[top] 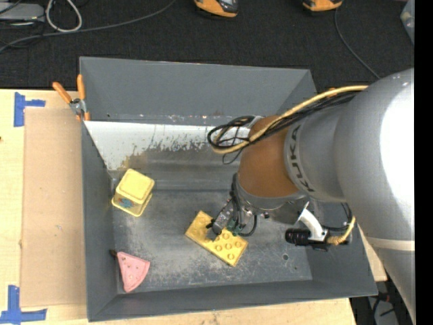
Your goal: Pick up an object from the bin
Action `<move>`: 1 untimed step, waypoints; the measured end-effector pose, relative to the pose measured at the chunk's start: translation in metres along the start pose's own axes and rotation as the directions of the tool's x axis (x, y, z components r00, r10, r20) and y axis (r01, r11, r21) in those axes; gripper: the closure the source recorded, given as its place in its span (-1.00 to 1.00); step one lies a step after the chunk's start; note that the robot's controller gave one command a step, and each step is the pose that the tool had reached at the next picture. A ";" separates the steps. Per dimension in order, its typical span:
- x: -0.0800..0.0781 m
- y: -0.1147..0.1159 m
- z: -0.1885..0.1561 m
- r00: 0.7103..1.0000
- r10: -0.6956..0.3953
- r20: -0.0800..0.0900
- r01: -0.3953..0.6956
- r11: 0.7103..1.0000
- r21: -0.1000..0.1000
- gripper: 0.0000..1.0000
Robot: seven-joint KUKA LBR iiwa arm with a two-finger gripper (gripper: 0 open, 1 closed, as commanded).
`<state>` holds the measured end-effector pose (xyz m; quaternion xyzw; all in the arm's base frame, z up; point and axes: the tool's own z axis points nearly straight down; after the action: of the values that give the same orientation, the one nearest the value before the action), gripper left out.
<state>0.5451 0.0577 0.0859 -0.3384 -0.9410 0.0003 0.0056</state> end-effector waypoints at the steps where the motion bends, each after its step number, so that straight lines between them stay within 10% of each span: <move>1: 0.005 -0.004 0.005 1.000 0.020 0.000 -0.020 1.000 0.001 1.00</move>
Offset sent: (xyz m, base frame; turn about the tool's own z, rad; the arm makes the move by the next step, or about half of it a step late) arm 0.0499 -0.0311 -0.0159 0.2299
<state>0.5389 0.0577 0.0812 -0.3477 -0.9376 0.0007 0.0056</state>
